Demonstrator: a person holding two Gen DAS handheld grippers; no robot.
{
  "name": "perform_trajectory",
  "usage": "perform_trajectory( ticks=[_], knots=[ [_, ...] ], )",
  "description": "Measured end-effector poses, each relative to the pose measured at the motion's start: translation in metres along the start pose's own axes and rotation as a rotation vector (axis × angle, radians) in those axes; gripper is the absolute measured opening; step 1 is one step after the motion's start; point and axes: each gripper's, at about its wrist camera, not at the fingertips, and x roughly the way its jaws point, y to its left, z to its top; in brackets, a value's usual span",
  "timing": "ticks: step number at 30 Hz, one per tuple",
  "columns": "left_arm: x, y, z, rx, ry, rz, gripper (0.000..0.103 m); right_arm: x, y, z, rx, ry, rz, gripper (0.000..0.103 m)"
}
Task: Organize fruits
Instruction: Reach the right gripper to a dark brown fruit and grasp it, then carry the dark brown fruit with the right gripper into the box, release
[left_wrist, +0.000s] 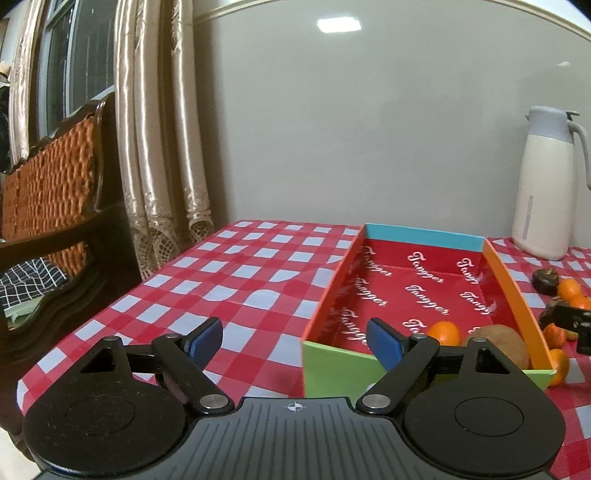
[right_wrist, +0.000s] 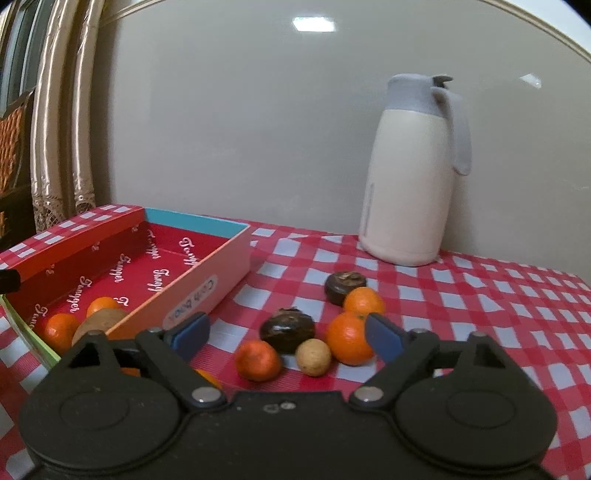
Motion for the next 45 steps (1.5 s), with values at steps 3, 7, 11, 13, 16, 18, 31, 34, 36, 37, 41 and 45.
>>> perform_trajectory(
  ticks=[3, 7, 11, 13, 16, 18, 31, 34, 36, 37, 41, 45],
  knots=[
    [0.000, 0.007, 0.000, -0.008, -0.004, 0.007, 0.085, 0.010, 0.006, 0.003, -0.023, 0.018, 0.011, 0.071],
    [0.000, 0.014, 0.001, -0.016, -0.007, 0.015, 0.085, 0.025, 0.005, 0.006, -0.014, 0.057, 0.003, 0.060],
    [-0.001, 0.017, 0.001, -0.019, -0.012, 0.019, 0.085, 0.038, 0.001, 0.005, 0.002, 0.112, -0.005, 0.053],
    [-0.002, 0.018, 0.001, -0.020, -0.013, 0.018, 0.085, 0.042, 0.002, 0.005, 0.001, 0.125, -0.006, 0.053],
    [-0.001, 0.021, 0.000, -0.024, -0.010, 0.023, 0.085, 0.045, 0.004, 0.004, -0.016, 0.142, -0.011, 0.055],
    [-0.001, 0.023, 0.000, -0.030, -0.009, 0.028, 0.085, 0.045, 0.007, 0.003, -0.035, 0.145, -0.022, 0.054],
    [-0.008, 0.041, -0.001, -0.076, -0.017, 0.049, 0.085, 0.033, 0.006, 0.008, -0.030, 0.111, -0.021, 0.040],
    [-0.009, 0.043, -0.002, -0.077, -0.017, 0.050, 0.085, 0.023, 0.009, 0.014, -0.033, 0.085, -0.009, 0.040],
    [-0.010, 0.044, -0.001, -0.080, -0.020, 0.049, 0.085, 0.016, 0.011, 0.019, -0.034, 0.062, 0.001, 0.040],
    [-0.010, 0.045, -0.001, -0.081, -0.021, 0.051, 0.085, 0.012, 0.013, 0.021, -0.036, 0.050, 0.003, 0.040],
    [-0.014, 0.049, -0.002, -0.082, -0.020, 0.055, 0.085, -0.006, 0.022, 0.030, -0.041, -0.022, 0.050, 0.040],
    [-0.016, 0.056, -0.002, -0.083, -0.021, 0.066, 0.085, -0.016, 0.036, 0.037, -0.051, -0.081, 0.100, 0.040]
  ],
)
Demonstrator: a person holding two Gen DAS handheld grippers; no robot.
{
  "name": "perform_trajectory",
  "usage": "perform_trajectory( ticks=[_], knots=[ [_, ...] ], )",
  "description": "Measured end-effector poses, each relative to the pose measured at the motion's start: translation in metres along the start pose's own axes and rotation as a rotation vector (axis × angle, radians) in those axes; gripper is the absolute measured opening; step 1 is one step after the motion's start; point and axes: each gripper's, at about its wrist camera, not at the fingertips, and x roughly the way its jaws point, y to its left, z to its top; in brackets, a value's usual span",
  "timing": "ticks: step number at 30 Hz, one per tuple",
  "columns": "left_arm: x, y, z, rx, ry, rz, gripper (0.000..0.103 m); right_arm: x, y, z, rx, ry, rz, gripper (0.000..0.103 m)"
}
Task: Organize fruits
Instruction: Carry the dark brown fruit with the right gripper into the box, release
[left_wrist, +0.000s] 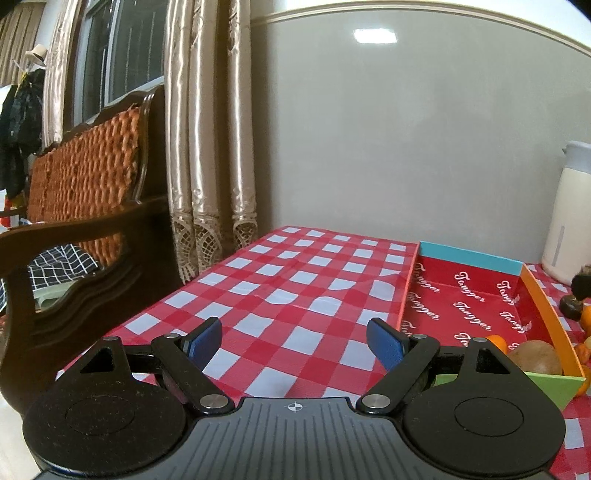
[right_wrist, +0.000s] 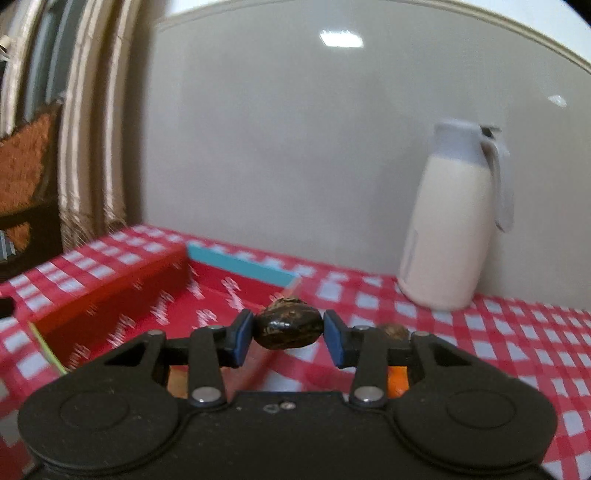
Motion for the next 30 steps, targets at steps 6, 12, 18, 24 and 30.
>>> perform_trajectory(
  ticks=[6, 12, 18, 24, 30],
  knots=[
    [-0.002, 0.011, -0.001, 0.004, 0.004, 0.021, 0.085, 0.010, 0.025, -0.001, -0.023, 0.008, 0.057, 0.040],
    [-0.003, 0.022, -0.003, 0.006, 0.013, 0.039, 0.085, 0.021, 0.043, -0.007, -0.021, 0.017, 0.065, 0.056],
    [-0.002, 0.024, -0.003, -0.002, 0.015, 0.039, 0.089, -0.004, 0.014, -0.008, 0.118, -0.101, -0.023, 0.103],
    [-0.008, 0.011, -0.001, 0.011, -0.011, 0.022, 0.099, -0.027, -0.053, -0.014, 0.359, -0.181, -0.172, 0.103],
    [-0.011, -0.008, 0.002, 0.014, -0.018, -0.013, 0.100, -0.050, -0.112, -0.025, 0.532, -0.189, -0.265, 0.103]
  ],
)
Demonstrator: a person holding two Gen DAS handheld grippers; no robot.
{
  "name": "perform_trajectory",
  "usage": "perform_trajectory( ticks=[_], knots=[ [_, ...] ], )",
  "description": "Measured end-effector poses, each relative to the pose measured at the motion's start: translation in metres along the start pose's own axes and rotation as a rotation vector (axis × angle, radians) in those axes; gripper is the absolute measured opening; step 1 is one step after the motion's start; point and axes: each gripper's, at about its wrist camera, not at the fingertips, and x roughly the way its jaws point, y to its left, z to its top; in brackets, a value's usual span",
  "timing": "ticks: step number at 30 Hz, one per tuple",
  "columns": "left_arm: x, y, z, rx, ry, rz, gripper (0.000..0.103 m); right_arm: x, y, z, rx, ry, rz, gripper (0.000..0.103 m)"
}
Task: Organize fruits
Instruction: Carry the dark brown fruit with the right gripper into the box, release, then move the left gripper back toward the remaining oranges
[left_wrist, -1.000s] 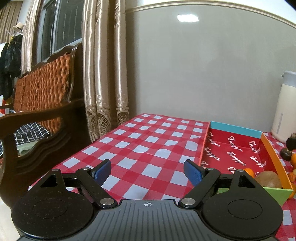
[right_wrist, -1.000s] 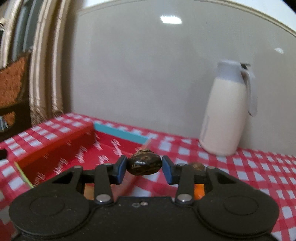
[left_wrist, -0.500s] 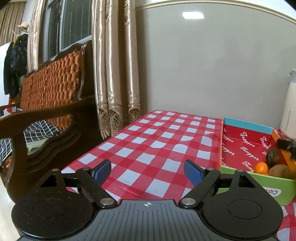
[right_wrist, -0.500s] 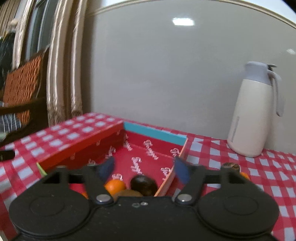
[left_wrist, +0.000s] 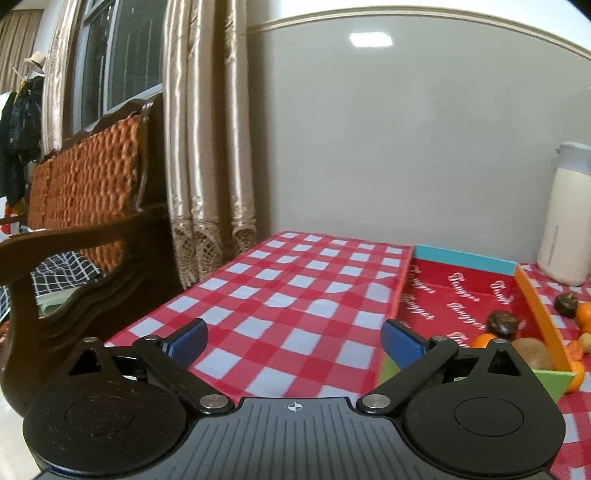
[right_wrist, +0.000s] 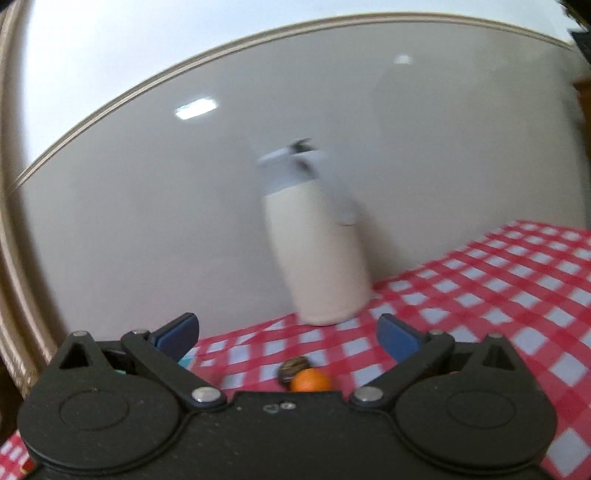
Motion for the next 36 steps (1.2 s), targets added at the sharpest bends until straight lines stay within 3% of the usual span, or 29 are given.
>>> perform_trajectory(
  ticks=[7, 17, 36],
  knots=[
    [-0.009, -0.036, 0.003, 0.002, -0.018, -0.077, 0.103, -0.007, -0.024, 0.004, -0.006, 0.010, -0.029, 0.103],
    [-0.028, -0.103, 0.001, 0.046, -0.045, -0.247, 0.103, -0.019, -0.052, 0.011, -0.047, 0.039, -0.053, 0.103],
    [-0.050, -0.200, -0.014, 0.171, -0.064, -0.386, 0.103, -0.045, -0.115, 0.027, -0.098, -0.003, -0.170, 0.103]
  ],
)
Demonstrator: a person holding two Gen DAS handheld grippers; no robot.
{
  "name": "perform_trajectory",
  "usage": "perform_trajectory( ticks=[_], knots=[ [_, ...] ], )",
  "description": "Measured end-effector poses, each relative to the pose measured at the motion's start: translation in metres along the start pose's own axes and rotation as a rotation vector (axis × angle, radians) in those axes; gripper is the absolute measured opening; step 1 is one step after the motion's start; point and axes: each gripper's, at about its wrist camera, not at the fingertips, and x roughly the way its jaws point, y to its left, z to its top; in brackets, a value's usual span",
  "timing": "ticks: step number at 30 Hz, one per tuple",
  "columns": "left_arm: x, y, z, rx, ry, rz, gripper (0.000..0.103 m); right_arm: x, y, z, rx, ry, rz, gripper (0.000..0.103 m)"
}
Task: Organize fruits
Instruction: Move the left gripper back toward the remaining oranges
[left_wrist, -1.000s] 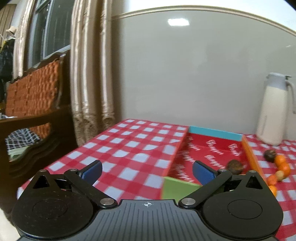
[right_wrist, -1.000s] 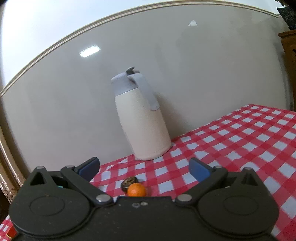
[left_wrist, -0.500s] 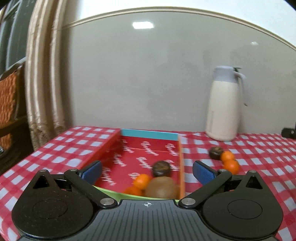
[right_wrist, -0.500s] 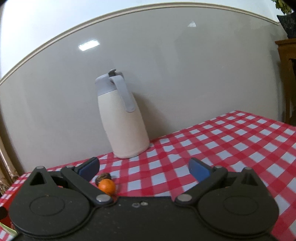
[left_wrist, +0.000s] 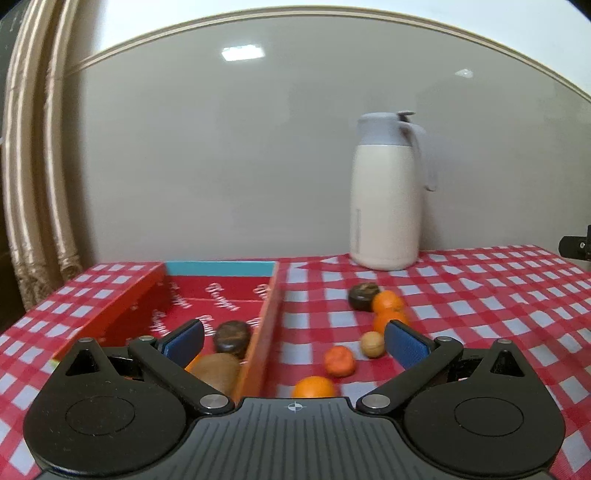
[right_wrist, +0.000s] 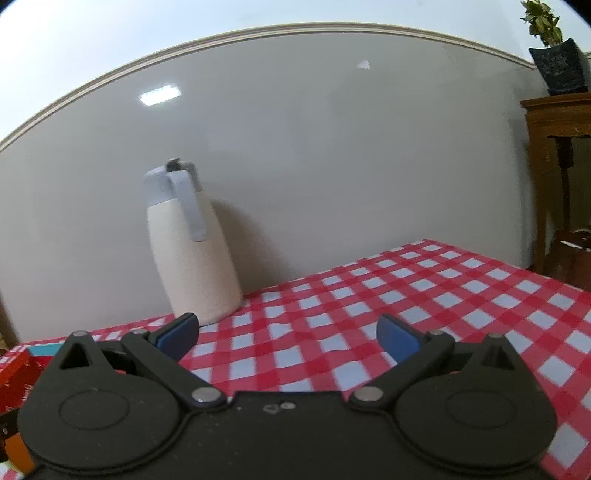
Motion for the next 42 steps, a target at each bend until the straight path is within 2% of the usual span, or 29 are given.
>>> perform_trajectory(
  ticks=[12, 18, 31, 33, 37, 42],
  knots=[
    [0.031, -0.049, 0.004, 0.042, 0.022, -0.065, 0.103, 0.002, -0.038, -0.001, -0.032, 0.007, -0.071, 0.103],
    [0.047, -0.069, 0.005, 0.054, 0.037, -0.089, 0.103, 0.016, -0.055, -0.002, -0.038, 0.023, -0.121, 0.103],
    [0.089, -0.092, 0.008, 0.059, 0.094, -0.096, 0.102, 0.039, -0.069, -0.002, -0.090, 0.045, -0.171, 0.103],
    [0.095, -0.094, 0.008, 0.059, 0.106, -0.094, 0.100, 0.043, -0.072, -0.001, -0.084, 0.050, -0.180, 0.103],
    [0.107, -0.098, 0.008, 0.059, 0.153, -0.098, 0.088, 0.050, -0.075, 0.001, -0.075, 0.056, -0.183, 0.103],
    [0.116, -0.098, 0.007, 0.044, 0.186, -0.099, 0.086, 0.056, -0.072, 0.001, -0.100, 0.067, -0.178, 0.103]
  ],
)
